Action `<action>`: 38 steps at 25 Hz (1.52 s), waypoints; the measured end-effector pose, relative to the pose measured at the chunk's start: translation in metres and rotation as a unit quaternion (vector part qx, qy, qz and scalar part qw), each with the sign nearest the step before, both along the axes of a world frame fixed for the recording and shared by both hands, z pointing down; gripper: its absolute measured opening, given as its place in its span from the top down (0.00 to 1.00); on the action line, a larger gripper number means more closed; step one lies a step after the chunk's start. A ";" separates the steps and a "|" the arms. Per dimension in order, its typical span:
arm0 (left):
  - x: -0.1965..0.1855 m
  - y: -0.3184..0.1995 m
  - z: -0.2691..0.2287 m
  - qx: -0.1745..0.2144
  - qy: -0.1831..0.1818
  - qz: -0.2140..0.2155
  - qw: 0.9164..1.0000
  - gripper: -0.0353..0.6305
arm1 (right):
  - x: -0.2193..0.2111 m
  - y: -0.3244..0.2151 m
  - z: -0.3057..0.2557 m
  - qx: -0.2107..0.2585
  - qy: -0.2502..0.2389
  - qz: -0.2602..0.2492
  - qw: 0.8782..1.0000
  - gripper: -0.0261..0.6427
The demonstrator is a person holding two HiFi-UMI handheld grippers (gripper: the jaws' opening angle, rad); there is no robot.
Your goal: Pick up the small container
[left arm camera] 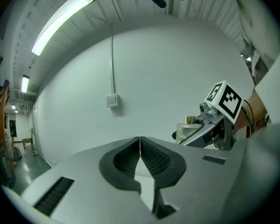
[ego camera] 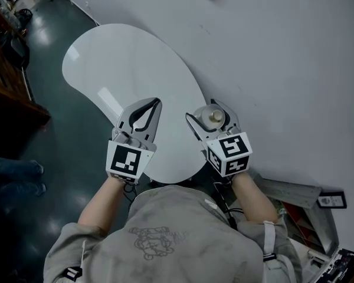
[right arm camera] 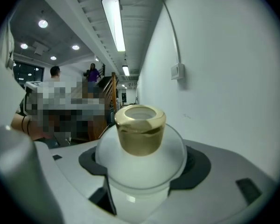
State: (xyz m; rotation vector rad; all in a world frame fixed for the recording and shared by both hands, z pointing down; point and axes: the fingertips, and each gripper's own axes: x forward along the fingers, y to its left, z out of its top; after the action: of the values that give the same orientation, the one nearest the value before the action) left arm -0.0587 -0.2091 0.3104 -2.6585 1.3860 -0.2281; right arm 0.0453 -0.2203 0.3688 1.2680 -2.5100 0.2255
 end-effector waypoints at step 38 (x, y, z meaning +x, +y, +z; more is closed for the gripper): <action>-0.009 0.045 0.046 -0.058 -0.004 -0.018 0.998 0.92 | 0.000 0.061 -0.005 0.018 0.025 -0.022 0.999 0.46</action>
State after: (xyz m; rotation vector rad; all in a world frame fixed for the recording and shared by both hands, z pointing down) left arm -0.0676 -0.1639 0.3565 -2.7215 1.4625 -0.3332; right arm 0.0451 -0.1595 0.3638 1.2148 -2.5068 0.1382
